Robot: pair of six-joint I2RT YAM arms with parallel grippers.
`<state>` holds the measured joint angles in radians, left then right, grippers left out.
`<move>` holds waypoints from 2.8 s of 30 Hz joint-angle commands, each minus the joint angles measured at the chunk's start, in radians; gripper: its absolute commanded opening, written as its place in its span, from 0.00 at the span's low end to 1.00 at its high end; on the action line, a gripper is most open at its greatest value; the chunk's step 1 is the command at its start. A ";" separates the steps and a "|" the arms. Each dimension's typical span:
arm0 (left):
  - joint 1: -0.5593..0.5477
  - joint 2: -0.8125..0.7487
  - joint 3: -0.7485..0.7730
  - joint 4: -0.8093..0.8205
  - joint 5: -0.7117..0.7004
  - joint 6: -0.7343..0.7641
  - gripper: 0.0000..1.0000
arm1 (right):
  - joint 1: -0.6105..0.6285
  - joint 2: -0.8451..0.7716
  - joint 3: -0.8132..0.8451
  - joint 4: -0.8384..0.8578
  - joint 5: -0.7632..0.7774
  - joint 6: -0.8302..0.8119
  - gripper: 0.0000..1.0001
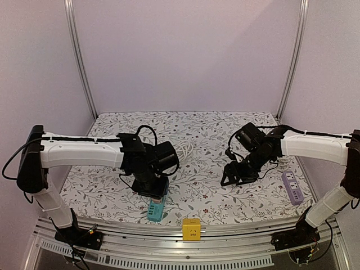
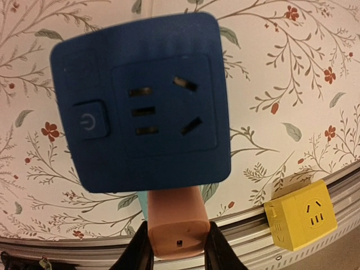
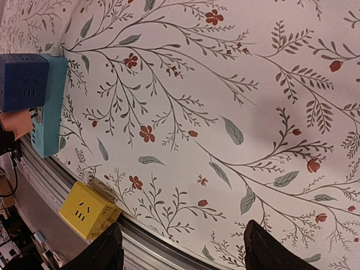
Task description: Insert the plug
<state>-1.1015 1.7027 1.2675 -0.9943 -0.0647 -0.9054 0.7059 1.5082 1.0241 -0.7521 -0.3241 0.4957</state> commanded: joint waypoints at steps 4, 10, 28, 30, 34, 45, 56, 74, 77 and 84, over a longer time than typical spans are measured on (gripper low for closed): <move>-0.005 0.031 -0.008 -0.034 0.032 -0.007 0.00 | 0.001 0.015 0.020 -0.011 -0.003 -0.004 0.73; -0.001 0.055 0.011 -0.004 0.057 -0.012 0.00 | 0.002 0.021 0.019 -0.010 -0.006 -0.006 0.73; 0.021 0.053 0.002 -0.017 0.091 -0.001 0.00 | 0.001 0.029 -0.010 0.007 -0.008 -0.002 0.73; 0.034 0.063 0.006 -0.019 0.103 0.027 0.00 | 0.001 0.030 -0.009 0.008 -0.007 -0.005 0.73; 0.064 0.088 0.020 -0.033 0.123 0.074 0.00 | 0.001 0.037 -0.010 0.008 -0.009 -0.007 0.73; 0.097 0.124 0.029 -0.041 0.112 0.119 0.00 | 0.002 0.048 -0.011 0.006 -0.009 -0.014 0.73; 0.095 0.105 -0.076 0.039 0.095 0.096 0.00 | 0.002 0.088 0.022 -0.009 -0.001 -0.040 0.73; 0.108 0.192 -0.162 0.110 0.100 0.152 0.00 | 0.001 0.168 0.120 -0.060 0.003 -0.077 0.73; 0.109 0.182 -0.147 0.094 0.083 0.152 0.01 | 0.002 0.182 0.142 -0.070 0.004 -0.084 0.73; 0.109 0.126 -0.090 0.040 0.002 0.155 0.26 | 0.001 0.192 0.197 -0.088 0.006 -0.094 0.74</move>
<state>-1.0054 1.7386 1.2221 -0.8883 0.0658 -0.8085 0.7059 1.6867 1.1759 -0.8135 -0.3241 0.4183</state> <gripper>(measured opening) 0.285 0.729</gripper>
